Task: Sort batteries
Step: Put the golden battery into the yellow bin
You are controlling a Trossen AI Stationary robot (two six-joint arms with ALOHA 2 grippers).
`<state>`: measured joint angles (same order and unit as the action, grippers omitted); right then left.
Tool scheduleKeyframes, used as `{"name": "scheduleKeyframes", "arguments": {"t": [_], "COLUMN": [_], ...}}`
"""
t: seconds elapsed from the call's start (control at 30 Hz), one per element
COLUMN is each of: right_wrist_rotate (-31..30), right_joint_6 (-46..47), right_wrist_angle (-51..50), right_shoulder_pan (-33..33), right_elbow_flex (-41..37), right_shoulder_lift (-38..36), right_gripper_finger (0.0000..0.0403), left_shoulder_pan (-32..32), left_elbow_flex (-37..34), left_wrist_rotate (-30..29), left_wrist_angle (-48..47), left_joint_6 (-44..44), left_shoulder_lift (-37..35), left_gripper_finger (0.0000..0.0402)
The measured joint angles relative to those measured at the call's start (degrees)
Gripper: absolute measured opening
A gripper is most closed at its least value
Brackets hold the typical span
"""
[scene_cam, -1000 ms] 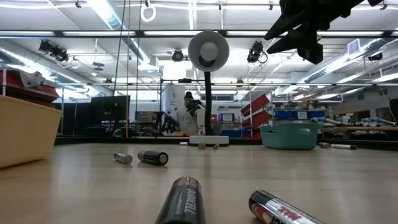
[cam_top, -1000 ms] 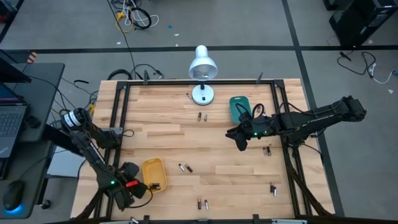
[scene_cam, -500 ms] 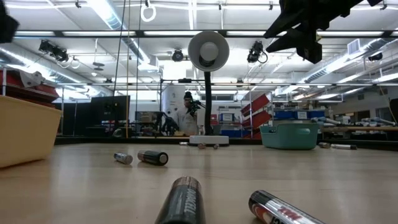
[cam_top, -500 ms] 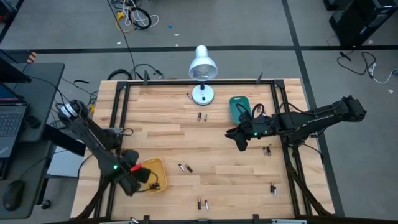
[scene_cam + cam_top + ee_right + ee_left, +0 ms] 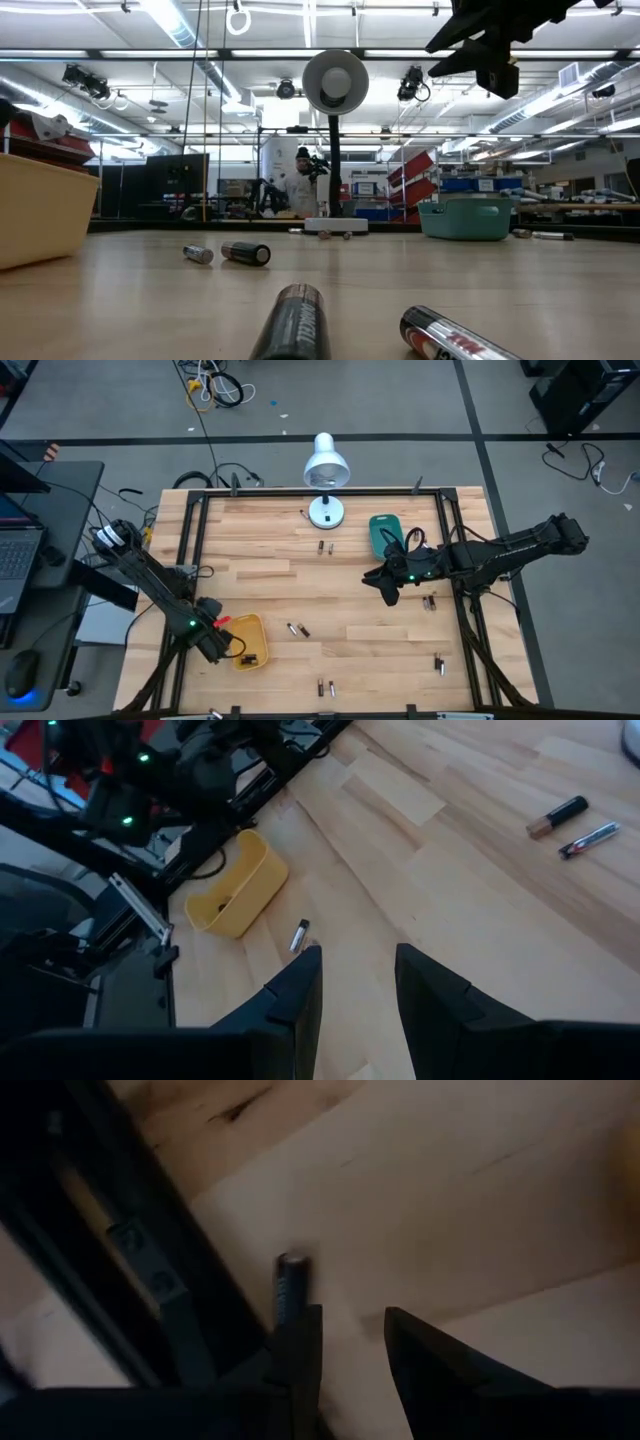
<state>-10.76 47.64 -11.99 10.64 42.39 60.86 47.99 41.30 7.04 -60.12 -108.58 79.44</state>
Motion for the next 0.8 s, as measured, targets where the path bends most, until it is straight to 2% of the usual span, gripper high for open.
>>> {"name": "scheduleKeyframes", "arguments": {"t": [0.2,0.4,0.67,0.8], "right_wrist_rotate": [0.0,0.0,0.0,0.31], "right_joint_6": [0.15,0.15,1.04,1.9], "right_wrist_angle": [-0.11,-0.12,-0.12,-0.15], "right_shoulder_pan": [0.67,0.16,0.1,0.4], "right_elbow_flex": [0.0,0.0,0.0,0.0], "right_shoulder_lift": [-0.02,-0.02,-0.02,-0.02], "right_gripper_finger": [0.0115,0.0115,0.0115,0.0115], "left_shoulder_pan": [0.0,0.0,0.39,0.37], "left_elbow_flex": [-0.41,-0.53,-7.78,-9.72], "left_wrist_rotate": [2.87,1.64,6.42,6.76], "left_wrist_angle": [-2.38,-5.3,7.22,9.68], "left_joint_6": [0.6,2.74,3.51,3.54], "left_shoulder_lift": [0.0,0.0,-0.14,-0.44], "left_gripper_finger": [0.0126,0.0126,0.0126,0.0126]}}
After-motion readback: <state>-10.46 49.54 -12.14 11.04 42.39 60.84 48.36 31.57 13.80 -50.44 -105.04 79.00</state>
